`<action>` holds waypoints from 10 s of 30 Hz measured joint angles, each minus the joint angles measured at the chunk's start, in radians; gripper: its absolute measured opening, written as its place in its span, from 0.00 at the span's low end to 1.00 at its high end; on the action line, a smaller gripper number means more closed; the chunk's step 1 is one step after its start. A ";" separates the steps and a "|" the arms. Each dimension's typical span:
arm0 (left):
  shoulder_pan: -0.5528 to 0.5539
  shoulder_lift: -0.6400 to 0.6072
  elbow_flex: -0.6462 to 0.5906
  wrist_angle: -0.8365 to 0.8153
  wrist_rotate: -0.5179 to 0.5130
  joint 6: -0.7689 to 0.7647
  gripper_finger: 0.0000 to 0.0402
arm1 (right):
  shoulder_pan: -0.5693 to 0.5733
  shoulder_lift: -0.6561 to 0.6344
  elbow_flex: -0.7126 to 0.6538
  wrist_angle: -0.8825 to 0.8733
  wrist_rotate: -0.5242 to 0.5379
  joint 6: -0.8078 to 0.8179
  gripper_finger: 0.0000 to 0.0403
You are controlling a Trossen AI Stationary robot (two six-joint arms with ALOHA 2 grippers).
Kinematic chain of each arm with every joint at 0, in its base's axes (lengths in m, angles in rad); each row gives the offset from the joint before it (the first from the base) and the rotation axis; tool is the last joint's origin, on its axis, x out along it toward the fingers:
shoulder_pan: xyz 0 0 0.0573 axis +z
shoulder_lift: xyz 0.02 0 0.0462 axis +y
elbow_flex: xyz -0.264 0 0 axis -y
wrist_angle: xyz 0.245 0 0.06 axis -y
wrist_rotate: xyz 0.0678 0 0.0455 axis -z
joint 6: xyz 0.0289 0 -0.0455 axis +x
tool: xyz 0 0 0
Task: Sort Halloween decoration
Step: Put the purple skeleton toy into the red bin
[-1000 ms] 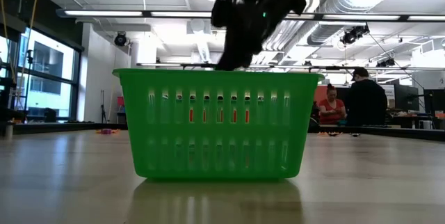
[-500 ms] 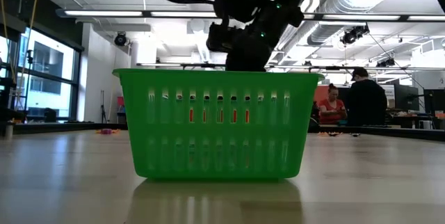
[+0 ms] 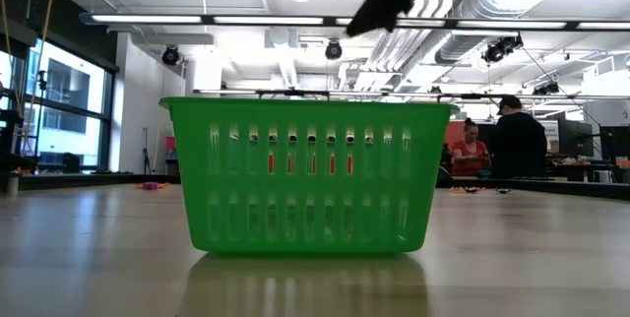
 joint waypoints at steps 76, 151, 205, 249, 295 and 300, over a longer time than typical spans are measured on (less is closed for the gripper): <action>-1.016 0.490 0.053 -0.805 -0.004 -1.803 0.44 | 0.007 -0.468 -0.551 0.645 0.002 0.305 0.03; -0.992 0.840 0.056 -0.792 0.021 -1.987 0.15 | 0.007 -0.468 -0.551 0.511 0.086 0.278 0.03; -0.081 0.230 0.054 0.049 0.034 -0.061 0.02 | 0.014 -0.468 -0.550 0.931 0.078 0.267 0.03; -0.135 0.915 0.120 -0.214 0.020 -0.081 0.09 | -0.033 -0.468 -0.550 0.848 0.088 0.260 0.03; -0.104 0.033 -0.250 0.262 -0.105 -0.068 0.13 | -0.032 -0.468 -0.551 0.914 0.085 0.260 0.03; -0.088 0.033 -0.251 0.264 -0.077 -0.046 0.02 | -0.032 -0.468 -0.551 0.914 0.086 0.260 0.03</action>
